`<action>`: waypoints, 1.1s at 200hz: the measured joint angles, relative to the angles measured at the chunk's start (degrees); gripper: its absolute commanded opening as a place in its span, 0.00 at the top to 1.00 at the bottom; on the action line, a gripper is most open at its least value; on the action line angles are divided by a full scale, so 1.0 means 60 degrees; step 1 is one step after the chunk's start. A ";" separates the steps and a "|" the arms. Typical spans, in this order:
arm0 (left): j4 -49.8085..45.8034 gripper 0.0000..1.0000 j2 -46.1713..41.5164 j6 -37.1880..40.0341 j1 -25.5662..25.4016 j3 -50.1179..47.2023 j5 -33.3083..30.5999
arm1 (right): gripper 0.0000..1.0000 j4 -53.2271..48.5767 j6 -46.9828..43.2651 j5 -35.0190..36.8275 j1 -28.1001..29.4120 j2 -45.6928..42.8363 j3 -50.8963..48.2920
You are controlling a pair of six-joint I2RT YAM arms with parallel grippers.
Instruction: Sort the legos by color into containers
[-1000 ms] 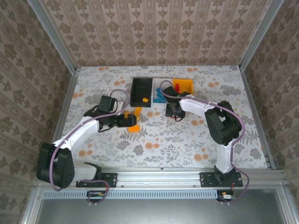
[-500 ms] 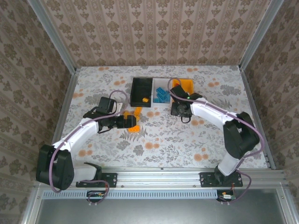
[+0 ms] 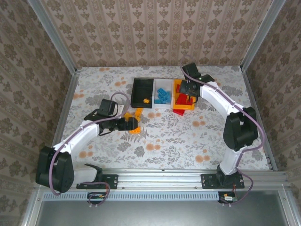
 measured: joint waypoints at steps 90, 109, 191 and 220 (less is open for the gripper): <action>-0.0069 0.00 -0.0040 0.0004 0.0000 -0.0084 -0.0004 | 0.27 -0.0058 -0.0368 -0.0237 -0.0404 0.1341 0.1384; -0.0047 0.00 -0.0040 0.0004 0.0007 -0.0084 0.0000 | 0.25 0.0168 -0.0251 -0.0310 -0.0339 0.0594 0.0346; 0.0153 0.00 -0.0036 -0.0015 0.0007 -0.0157 0.0076 | 0.16 0.1552 0.1180 -0.0135 0.1428 -0.1395 -0.4415; 0.0164 0.00 -0.0098 -0.0044 0.0007 -0.0200 0.0080 | 0.15 0.1916 0.1355 -0.0124 0.1370 -0.0714 -0.4437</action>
